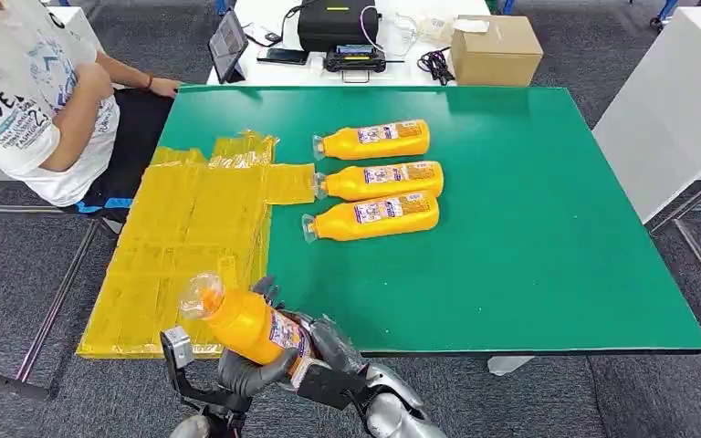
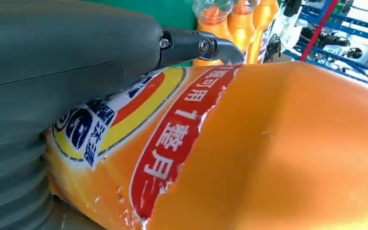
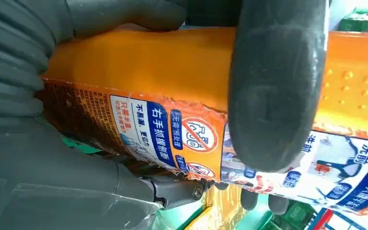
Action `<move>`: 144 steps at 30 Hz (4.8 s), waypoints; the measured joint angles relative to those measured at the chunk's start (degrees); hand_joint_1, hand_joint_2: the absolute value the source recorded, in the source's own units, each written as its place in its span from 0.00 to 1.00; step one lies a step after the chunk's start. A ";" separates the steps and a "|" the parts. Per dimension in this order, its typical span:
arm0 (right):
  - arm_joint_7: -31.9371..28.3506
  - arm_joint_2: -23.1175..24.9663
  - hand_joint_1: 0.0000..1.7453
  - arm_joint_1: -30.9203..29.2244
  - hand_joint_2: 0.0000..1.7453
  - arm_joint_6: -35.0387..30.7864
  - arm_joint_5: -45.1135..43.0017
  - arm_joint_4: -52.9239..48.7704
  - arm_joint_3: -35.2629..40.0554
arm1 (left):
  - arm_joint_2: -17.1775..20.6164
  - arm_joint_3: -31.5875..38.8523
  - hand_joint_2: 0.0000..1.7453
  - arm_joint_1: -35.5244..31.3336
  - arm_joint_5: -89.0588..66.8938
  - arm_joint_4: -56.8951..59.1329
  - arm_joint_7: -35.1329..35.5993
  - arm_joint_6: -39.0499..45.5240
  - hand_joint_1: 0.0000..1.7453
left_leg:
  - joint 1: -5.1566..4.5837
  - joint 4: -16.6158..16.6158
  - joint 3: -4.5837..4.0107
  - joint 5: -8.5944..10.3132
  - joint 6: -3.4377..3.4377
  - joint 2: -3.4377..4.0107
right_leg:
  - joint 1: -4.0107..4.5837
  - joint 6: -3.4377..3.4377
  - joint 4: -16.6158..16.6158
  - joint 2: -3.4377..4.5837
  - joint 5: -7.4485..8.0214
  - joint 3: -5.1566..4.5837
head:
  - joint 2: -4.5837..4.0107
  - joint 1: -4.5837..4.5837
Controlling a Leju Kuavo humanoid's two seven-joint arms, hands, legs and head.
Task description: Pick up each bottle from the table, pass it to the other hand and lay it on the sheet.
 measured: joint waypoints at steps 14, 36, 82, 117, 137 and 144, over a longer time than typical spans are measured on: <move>-0.11 0.00 1.00 -0.26 1.00 0.00 0.39 1.03 -0.02 | 0.00 0.46 1.00 0.08 0.41 0.11 0.37 -1.18 0.00 | 0.00 0.00 0.01 0.00 0.00 0.14 | 0.00 0.00 0.00 0.08 0.00 -0.03 | 0.00 0.00; 0.42 -0.15 1.00 -0.25 1.00 0.00 1.22 1.03 -0.09 | 0.00 0.61 1.00 0.17 0.26 0.11 0.44 -1.05 0.00 | 0.00 0.00 0.01 0.00 0.00 0.16 | 0.00 0.00 0.00 0.09 0.01 -0.03 | 0.00 0.00; 2.43 -1.05 1.00 3.59 1.00 -4.20 3.04 -2.89 -2.10 | 0.13 -0.74 1.00 -0.77 -8.15 -4.63 -2.30 -1.62 1.00 | 0.00 0.00 -0.01 0.00 0.00 0.15 | 0.00 0.00 0.00 0.09 0.01 -0.01 | 0.00 0.00; 3.41 0.52 0.00 9.17 0.00 -11.20 -0.19 -18.25 -5.14 | 1.18 2.04 1.00 0.73 -12.22 -16.27 -5.18 9.34 1.00 | 0.01 0.00 -0.04 0.00 0.00 0.14 | 0.01 0.00 0.01 0.08 0.01 -0.01 | 0.00 0.02; -1.14 0.66 0.00 11.98 0.00 -7.93 -10.30 -31.33 -5.22 | 3.89 10.03 1.00 -9.12 -36.83 -16.49 -7.73 38.85 1.00 | 0.00 0.00 -0.01 0.02 0.00 0.14 | 0.00 0.00 0.01 0.08 0.03 0.00 | 0.00 0.02; -1.11 0.66 0.00 11.88 1.00 -7.69 -13.53 -35.15 -5.81 | 7.41 14.01 1.00 -18.64 -79.48 0.29 -1.84 50.47 1.00 | 0.03 0.00 0.04 0.09 -0.05 0.18 | 0.02 -0.02 0.05 0.08 0.05 0.03 | 0.00 0.04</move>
